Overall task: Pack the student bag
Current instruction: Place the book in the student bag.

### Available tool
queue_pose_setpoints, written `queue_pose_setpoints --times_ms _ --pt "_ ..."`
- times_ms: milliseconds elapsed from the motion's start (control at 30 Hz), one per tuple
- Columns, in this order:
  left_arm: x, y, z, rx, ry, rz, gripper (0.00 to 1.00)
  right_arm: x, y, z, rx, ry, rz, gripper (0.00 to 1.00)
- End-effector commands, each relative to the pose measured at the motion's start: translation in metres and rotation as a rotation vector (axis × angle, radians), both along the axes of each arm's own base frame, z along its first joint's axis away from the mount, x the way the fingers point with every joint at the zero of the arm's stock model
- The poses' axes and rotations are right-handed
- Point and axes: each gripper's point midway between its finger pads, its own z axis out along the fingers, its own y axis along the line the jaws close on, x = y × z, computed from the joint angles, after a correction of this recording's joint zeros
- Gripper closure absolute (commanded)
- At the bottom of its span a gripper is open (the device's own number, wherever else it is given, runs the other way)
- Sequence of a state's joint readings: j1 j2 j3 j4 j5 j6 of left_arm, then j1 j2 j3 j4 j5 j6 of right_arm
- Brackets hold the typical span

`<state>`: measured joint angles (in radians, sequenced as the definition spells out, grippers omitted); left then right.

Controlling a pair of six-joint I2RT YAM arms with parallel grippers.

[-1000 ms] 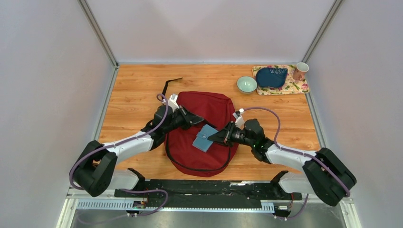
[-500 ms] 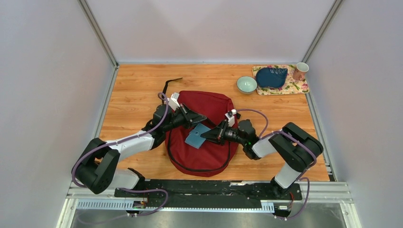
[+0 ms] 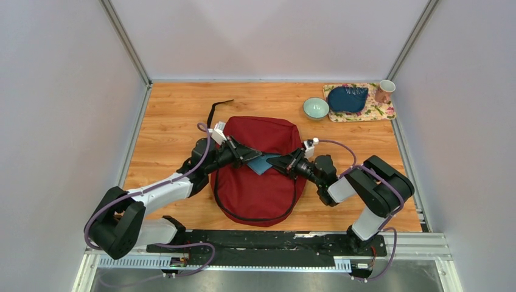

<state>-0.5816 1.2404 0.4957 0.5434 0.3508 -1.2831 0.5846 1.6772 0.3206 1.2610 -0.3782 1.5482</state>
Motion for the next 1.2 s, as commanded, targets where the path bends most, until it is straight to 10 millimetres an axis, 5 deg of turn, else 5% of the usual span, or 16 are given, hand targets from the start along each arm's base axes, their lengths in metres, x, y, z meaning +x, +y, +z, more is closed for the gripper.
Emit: queue_pose_setpoints --times_ms 0,400,600,767,900,1167 --pt "-0.011 -0.012 0.042 -0.104 -0.074 -0.054 1.0 0.035 -0.029 0.034 0.083 -0.105 -0.197 1.0" --pt "-0.001 -0.041 0.068 -0.174 -0.114 -0.034 1.0 0.084 -0.073 0.062 -0.045 -0.204 -0.28 1.0" --pt "0.001 -0.043 0.067 -0.212 -0.113 -0.021 1.0 0.066 -0.057 0.041 -0.202 -0.157 -0.212 1.0" --pt "0.001 -0.048 0.071 -0.202 -0.131 -0.05 1.0 0.038 -0.023 0.033 -0.249 -0.151 -0.178 1.0" --pt "-0.003 -0.046 0.067 -0.178 -0.129 -0.058 1.0 0.043 -0.008 0.042 -0.237 -0.177 -0.186 1.0" --pt "-0.008 -0.038 0.059 -0.15 -0.122 -0.041 1.0 0.078 -0.011 0.044 -0.253 -0.146 -0.312 1.0"
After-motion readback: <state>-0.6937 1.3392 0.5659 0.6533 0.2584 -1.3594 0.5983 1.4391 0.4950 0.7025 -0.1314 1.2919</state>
